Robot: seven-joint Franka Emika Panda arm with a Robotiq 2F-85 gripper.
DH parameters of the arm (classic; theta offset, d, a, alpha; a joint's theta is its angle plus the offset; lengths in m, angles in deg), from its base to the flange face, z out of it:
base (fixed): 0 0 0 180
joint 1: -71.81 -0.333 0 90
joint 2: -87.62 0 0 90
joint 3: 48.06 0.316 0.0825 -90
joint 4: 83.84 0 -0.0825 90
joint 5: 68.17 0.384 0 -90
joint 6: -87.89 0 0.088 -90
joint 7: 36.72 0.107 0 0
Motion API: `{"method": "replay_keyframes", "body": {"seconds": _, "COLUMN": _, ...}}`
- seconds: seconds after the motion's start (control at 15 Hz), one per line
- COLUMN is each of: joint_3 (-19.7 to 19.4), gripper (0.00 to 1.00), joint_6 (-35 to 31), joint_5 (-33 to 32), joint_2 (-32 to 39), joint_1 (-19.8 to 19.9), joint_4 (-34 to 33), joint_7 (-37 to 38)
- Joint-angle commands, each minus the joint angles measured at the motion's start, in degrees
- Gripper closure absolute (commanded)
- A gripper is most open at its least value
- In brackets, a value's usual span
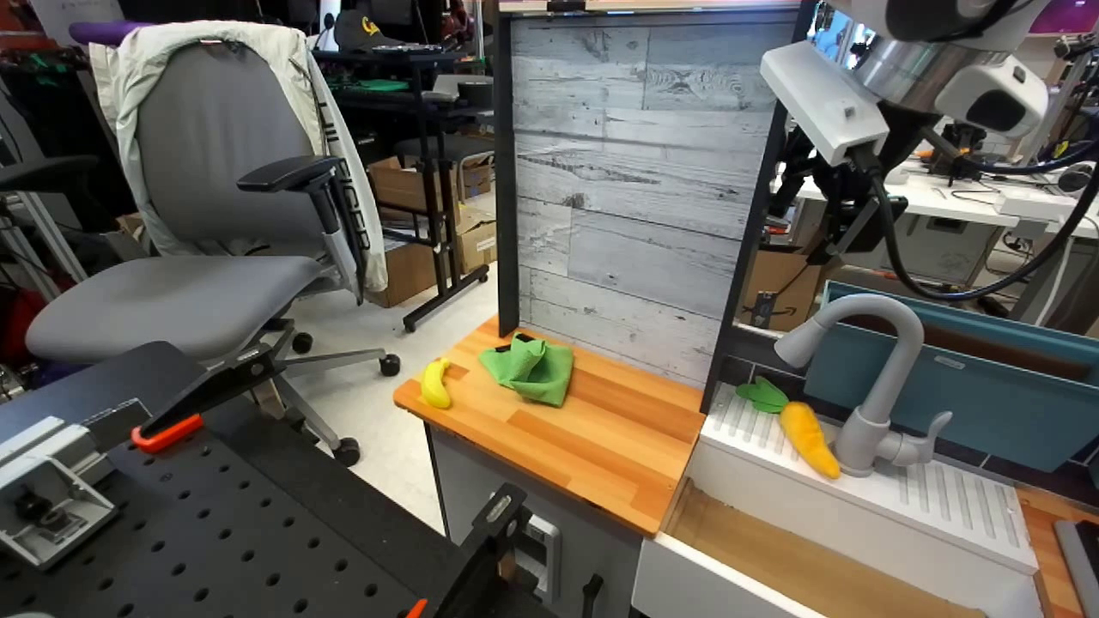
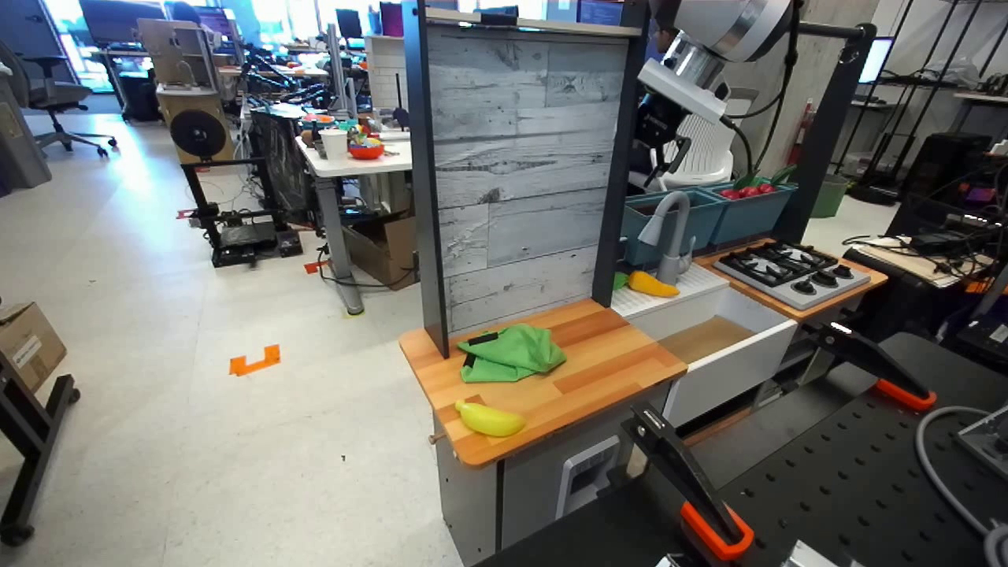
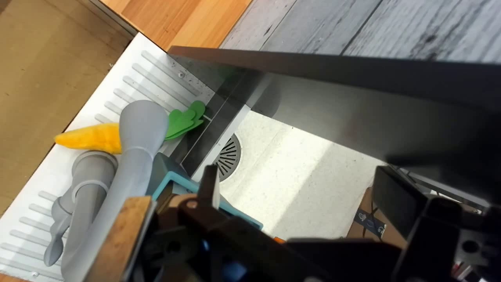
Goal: Turn the tap nozzle to the left
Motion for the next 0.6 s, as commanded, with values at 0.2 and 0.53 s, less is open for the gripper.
{"method": "replay_keyframes", "body": {"seconds": 0.2, "joint_3": 1.7, "gripper": 0.0, "joint_6": -3.2, "joint_5": 1.7, "joint_2": -5.6, "joint_1": 1.4, "joint_4": 9.7, "joint_7": -2.7}}
{"method": "replay_keyframes", "body": {"seconds": 0.53, "joint_3": 1.3, "gripper": 0.0, "joint_6": -7.1, "joint_5": 3.3, "joint_2": -11.0, "joint_1": 2.7, "joint_4": 19.3, "joint_7": -5.8}}
